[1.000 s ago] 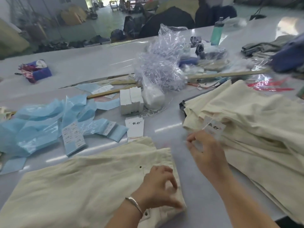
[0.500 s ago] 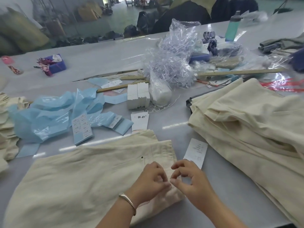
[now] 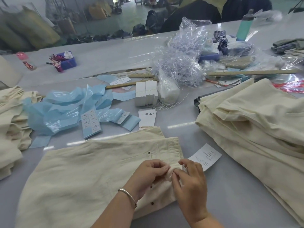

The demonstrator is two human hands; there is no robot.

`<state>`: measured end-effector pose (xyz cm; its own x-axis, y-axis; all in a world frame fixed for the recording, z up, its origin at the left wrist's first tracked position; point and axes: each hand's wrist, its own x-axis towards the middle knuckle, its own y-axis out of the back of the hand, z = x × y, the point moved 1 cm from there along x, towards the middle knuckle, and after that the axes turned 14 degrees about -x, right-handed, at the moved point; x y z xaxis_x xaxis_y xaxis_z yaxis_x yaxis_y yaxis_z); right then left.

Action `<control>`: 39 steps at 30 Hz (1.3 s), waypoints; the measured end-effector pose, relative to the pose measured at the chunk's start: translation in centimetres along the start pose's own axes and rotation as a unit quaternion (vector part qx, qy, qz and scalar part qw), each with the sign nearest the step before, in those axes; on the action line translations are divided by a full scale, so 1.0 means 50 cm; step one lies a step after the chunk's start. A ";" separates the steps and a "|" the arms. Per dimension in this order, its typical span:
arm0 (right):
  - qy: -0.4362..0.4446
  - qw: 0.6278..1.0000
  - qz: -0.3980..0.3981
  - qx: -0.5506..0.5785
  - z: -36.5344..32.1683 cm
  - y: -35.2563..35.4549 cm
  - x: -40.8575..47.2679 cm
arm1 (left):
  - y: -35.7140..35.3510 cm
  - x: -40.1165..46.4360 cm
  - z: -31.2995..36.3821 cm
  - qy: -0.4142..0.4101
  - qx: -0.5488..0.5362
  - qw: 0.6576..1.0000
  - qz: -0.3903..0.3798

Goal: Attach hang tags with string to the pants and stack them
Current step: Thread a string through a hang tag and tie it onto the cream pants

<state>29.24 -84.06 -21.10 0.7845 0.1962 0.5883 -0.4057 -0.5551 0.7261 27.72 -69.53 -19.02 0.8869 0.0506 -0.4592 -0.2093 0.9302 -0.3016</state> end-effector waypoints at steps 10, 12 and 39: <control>0.017 1.000 0.014 -0.011 0.006 -0.018 0.002 | 0.011 0.012 -0.021 0.027 -0.025 0.997 0.066; 0.026 1.000 0.006 -0.016 0.008 -0.019 0.000 | 0.009 0.012 -0.024 0.031 -0.024 0.996 0.078; 0.100 0.923 -0.372 -0.004 0.174 0.021 0.026 | -0.052 0.047 -0.004 -0.084 0.069 0.992 0.068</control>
<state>33.92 -91.40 -22.65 0.7450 0.6667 -0.0216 0.2063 -0.1994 0.9580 30.28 -71.91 -19.49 0.9125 0.2281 -0.3396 -0.2837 0.9509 -0.1239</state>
